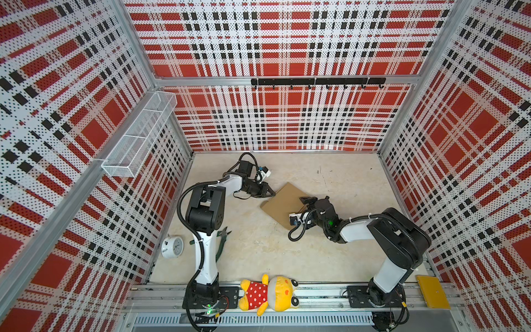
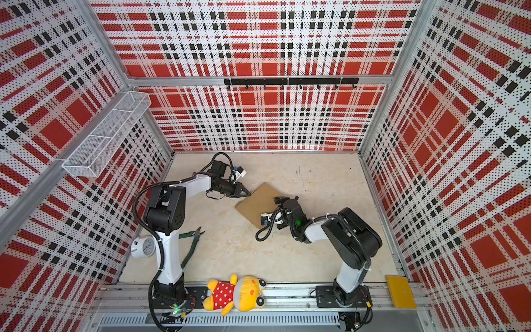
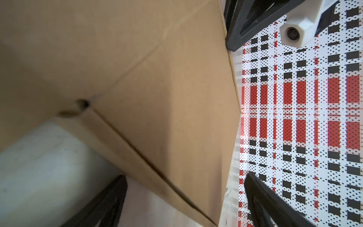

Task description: Fold the paper box

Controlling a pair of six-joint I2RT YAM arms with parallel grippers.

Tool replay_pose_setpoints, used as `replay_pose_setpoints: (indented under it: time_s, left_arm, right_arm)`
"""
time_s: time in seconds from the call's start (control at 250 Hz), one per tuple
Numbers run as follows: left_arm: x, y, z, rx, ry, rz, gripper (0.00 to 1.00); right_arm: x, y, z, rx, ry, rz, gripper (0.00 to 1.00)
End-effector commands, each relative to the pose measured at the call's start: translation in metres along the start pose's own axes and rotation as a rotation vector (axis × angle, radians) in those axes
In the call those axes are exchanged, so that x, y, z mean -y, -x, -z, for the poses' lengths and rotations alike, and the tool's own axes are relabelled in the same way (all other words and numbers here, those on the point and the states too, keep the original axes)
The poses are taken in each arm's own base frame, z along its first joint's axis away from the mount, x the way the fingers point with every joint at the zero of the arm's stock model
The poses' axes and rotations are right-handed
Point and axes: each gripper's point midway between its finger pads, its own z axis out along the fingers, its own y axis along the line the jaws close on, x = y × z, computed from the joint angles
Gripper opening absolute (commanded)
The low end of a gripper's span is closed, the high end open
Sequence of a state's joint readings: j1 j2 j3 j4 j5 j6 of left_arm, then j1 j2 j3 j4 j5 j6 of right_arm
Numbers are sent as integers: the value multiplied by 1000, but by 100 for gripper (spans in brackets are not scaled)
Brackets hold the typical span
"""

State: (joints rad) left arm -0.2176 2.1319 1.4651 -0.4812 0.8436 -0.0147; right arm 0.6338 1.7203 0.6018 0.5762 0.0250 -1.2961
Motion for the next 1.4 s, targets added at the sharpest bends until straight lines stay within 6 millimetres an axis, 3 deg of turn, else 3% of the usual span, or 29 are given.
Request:
replay_pose_setpoints:
  time_s: [0.0,0.324,0.78,1.173,1.397]
  left_arm:
    - [-25,-14,-8,-48,44,56,15]
    - [-28,-14,-6,-57,43,62,15]
    - [-16,-16,-11,-67,14,49,17]
    - [6,-12,-8,-38,-44,54,21]
    - [30,-13,-3,-12,-88,20,25]
  right_arm:
    - [-20,-6,4,-28,91,63,96]
    - [-20,-10,-2,-43,131,144,96]
    - [16,7,-22,5,14,112,91]
    - [29,24,-15,45,-29,55,78]
    - [36,37,-10,58,-66,47,70]
